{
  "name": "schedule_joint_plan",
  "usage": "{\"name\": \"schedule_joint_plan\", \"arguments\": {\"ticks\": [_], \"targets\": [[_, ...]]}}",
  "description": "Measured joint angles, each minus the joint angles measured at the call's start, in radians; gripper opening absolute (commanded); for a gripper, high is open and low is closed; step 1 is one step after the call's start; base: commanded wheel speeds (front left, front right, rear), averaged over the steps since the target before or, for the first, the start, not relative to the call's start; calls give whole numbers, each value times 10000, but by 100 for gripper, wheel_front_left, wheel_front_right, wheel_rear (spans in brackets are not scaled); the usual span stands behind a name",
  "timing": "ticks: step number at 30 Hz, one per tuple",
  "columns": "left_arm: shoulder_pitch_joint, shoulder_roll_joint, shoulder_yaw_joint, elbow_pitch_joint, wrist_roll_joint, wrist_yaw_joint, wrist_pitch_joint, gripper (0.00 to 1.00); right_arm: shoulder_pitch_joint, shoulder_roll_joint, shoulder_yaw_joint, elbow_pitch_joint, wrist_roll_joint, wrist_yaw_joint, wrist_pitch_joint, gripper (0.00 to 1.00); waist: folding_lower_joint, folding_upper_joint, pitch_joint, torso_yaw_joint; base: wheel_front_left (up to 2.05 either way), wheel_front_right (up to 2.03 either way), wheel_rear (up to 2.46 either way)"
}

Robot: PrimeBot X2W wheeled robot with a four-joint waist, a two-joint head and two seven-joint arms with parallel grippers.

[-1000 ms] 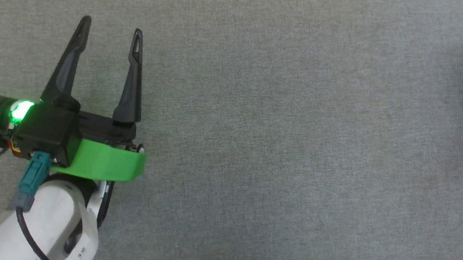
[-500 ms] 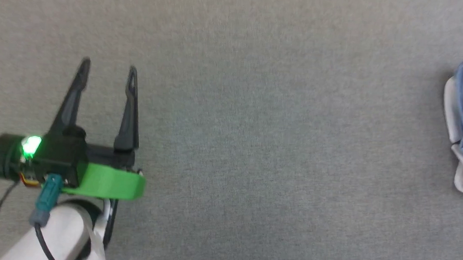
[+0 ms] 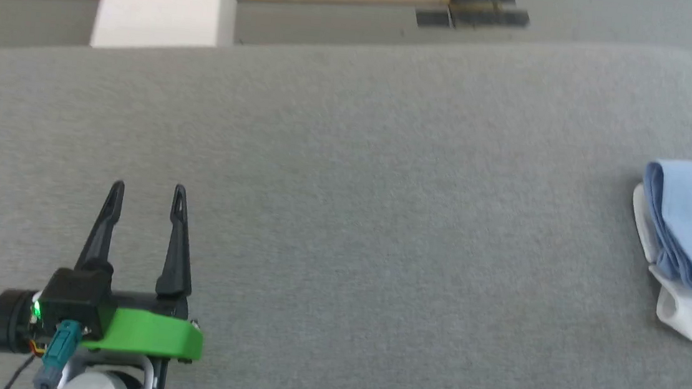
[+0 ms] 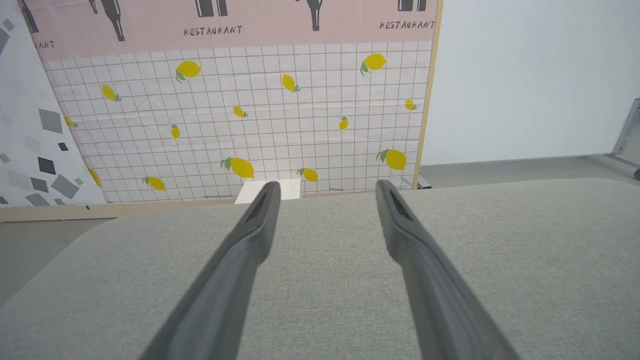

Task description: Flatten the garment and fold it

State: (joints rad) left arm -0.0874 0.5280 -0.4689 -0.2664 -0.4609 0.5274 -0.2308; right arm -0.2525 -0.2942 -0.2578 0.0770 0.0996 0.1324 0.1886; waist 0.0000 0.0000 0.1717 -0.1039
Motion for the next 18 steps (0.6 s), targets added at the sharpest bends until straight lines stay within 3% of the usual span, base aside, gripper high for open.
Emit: {"name": "schedule_joint_plan", "arguments": {"ticks": [11, 18], "targets": [[607, -502, -27, 403, -234, -533, -192, 100, 2254, 1778, 562, -1536, -98, 0, -1523, 100, 0, 0, -1005, 791, 0, 0, 0], [1209, -846, -134, 913, -236, -1057, -230, 100, 3209, 2359, 742, -1774, -571, 0, -2364, 100, 0, 0, -1508, 1071, 0, 0, 0]]}}
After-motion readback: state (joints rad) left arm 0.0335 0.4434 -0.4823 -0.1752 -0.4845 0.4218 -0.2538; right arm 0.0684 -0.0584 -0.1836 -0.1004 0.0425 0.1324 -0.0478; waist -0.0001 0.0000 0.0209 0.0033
